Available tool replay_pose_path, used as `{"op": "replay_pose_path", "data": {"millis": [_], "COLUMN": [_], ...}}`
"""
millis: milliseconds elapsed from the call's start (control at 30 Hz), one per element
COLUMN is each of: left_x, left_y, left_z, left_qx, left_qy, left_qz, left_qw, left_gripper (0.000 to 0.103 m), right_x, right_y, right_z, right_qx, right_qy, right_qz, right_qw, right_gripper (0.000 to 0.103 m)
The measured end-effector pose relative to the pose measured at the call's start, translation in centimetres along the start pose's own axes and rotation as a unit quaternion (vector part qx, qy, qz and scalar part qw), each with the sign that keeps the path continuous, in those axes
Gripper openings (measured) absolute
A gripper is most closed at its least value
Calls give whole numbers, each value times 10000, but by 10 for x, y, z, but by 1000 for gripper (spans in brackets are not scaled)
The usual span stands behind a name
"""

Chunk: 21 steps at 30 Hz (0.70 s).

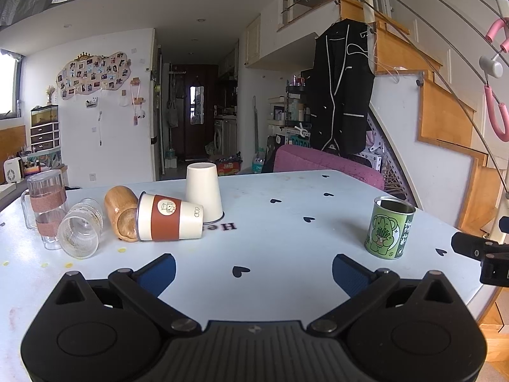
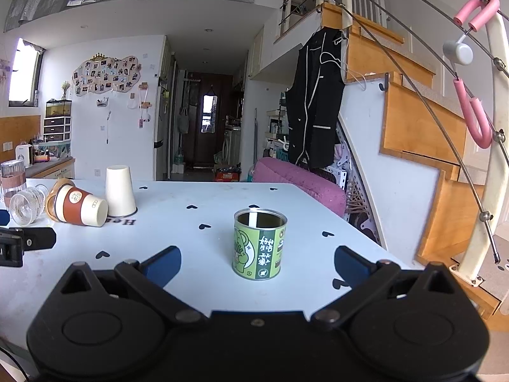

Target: Flip cup upright

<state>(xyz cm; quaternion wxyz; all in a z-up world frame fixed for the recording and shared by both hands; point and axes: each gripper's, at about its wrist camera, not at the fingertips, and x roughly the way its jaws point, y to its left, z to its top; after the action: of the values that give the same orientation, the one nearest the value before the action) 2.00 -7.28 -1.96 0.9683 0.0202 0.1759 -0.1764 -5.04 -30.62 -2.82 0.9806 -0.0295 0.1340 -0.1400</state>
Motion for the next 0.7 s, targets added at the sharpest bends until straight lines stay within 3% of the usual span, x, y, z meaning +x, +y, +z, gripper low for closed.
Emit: {"op": "replay_pose_path", "data": {"millis": [700], "left_x": [-1], "left_y": [0], "left_z": [0], "left_qx": [16], "left_qy": [-2], "left_qz": [7], "left_qw": [10000], "left_gripper": [103], "right_x": [0], "right_y": [-1], "right_z": [1], "right_qx": [-1], "right_qy": [34], "right_qz": [-9], "right_qw": [10000], "right_gripper": [103]}}
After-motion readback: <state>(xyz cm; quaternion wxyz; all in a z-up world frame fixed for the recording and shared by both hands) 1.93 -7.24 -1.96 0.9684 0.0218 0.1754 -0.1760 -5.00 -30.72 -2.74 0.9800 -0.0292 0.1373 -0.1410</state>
